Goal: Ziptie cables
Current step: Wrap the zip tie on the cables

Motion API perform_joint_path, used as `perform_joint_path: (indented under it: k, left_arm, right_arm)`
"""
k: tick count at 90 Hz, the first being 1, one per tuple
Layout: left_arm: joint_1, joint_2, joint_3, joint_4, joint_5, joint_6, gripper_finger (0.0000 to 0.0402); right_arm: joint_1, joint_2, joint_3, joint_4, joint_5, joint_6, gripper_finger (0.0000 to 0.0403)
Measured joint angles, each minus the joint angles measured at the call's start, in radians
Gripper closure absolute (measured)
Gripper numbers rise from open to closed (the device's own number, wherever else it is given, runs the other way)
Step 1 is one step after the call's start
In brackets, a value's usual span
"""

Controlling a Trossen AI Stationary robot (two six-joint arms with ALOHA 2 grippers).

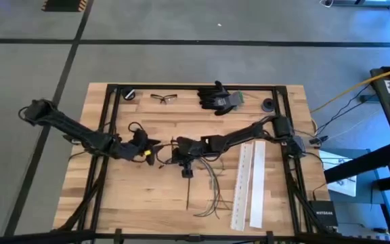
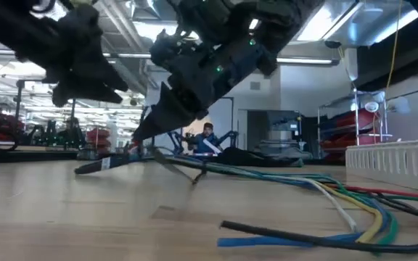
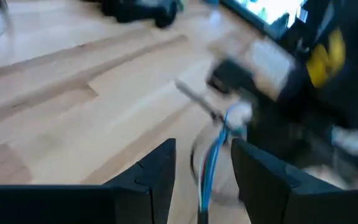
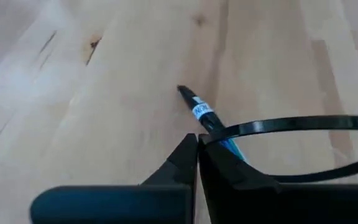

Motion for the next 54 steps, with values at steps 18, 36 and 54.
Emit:
perform_joint_path:
  k: [18,36,54]
  left_arm:
    - [0.116,0.006,-0.086,0.215,0.123,0.040,0.0261]
    - [0.221,0.071,-0.086,0.284,0.290,0.084,0.0261]
    - [0.304,0.180,-0.086,0.414,0.429,0.138,0.0261]
  right_arm:
    - [0.006,0.003,0.000,0.019,0.005,-0.023,0.0403]
    - [0.004,0.003,0.000,0.025,0.004,-0.026,0.0403]
    - [0.004,0.003,0.000,0.026,0.004,-0.026,0.0403]
